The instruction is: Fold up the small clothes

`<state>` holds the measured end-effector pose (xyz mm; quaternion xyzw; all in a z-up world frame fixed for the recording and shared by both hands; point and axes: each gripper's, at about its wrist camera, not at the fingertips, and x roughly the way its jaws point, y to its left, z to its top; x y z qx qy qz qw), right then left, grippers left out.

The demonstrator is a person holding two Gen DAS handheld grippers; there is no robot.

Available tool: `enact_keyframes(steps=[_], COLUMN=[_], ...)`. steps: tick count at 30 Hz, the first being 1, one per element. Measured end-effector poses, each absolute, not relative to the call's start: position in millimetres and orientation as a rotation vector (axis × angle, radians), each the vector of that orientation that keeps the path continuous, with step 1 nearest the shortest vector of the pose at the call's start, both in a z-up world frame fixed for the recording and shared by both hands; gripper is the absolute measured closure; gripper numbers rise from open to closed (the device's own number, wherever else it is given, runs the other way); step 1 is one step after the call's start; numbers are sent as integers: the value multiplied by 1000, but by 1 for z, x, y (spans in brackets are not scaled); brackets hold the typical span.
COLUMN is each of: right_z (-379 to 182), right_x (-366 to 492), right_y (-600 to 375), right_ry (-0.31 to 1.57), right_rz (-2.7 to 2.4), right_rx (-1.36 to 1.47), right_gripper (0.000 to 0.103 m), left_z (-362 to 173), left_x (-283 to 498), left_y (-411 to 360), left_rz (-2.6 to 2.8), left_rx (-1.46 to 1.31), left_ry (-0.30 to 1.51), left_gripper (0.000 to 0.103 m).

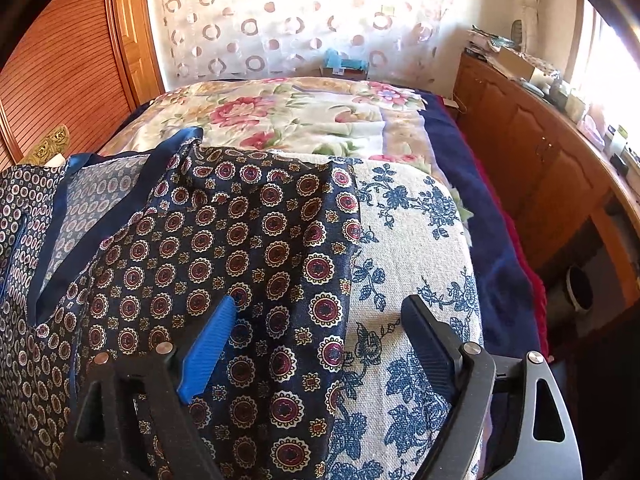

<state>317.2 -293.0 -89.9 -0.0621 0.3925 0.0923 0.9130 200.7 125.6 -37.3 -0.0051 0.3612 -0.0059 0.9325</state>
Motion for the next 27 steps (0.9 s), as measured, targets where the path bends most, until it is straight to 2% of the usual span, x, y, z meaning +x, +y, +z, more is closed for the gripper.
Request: enact_keyframes(steps=[6,9,10,11,12,15,20,27], right_z=[-90,-90,-90,-90,-90,-90,-90,-90], right_x=[317,317,317,317,317,317,317,317], right_y=[-293,-293,-293,-293,-293,-293,-293,-293], right_ry=[808,808,808,808,808,808,808,808], right_rz=[190,191,191,191,191,191,191,191], right_rx=[-129,-129,-129,-130,-130,-130,-130,-131], right_gripper=[17,17,17,17,17,17,16,16], left_z=[-53,-62,-63,-63,-61,-49,-29,-39], left_x=[217,226,227,227,225,217,214,219], left_y=[110,107,106,106,106,105,127,141], left_rz=[-42,-37,-36,-40,-57,-67,3,36], left_rx=[25,45,52,59,60,62,31,2], left_ry=[782,809,812,809,792,734,665,701], left_gripper=[31,40,48,66,78,91,95,95])
